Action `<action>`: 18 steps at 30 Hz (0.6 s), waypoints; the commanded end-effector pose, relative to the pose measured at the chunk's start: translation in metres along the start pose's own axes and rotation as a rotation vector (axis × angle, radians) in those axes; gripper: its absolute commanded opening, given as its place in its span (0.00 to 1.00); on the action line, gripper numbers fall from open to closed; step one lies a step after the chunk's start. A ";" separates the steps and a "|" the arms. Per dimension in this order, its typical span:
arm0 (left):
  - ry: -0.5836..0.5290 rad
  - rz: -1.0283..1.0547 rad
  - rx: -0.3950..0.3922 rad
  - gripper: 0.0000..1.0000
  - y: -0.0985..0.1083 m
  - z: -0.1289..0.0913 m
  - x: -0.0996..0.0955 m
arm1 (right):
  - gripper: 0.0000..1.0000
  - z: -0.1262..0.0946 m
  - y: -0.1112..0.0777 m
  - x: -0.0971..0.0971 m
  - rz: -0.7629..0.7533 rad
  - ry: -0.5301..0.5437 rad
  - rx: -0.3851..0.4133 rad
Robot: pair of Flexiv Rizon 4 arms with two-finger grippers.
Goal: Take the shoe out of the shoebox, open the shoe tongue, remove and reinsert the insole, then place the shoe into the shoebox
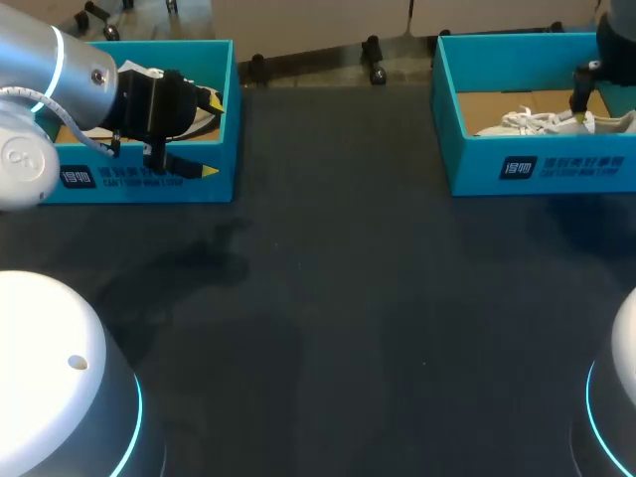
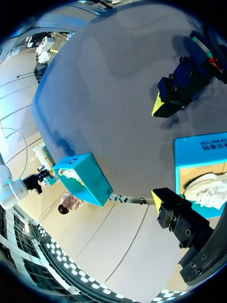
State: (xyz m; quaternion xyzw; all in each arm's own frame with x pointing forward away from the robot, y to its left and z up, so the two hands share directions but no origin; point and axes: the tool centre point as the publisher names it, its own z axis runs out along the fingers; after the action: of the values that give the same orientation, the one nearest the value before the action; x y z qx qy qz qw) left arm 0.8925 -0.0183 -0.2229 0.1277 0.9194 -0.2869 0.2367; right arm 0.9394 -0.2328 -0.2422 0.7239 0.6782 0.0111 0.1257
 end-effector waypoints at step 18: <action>0.134 0.617 0.145 1.00 0.049 -0.016 -0.070 | 1.00 -0.001 -0.005 -0.001 0.002 0.001 -0.015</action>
State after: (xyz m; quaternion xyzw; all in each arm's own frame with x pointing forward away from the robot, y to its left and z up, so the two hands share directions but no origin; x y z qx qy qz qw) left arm 0.9488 0.0197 -0.2002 0.3628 0.8601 -0.2458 0.2612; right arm 0.9354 -0.2334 -0.2420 0.7235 0.6778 0.0157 0.1299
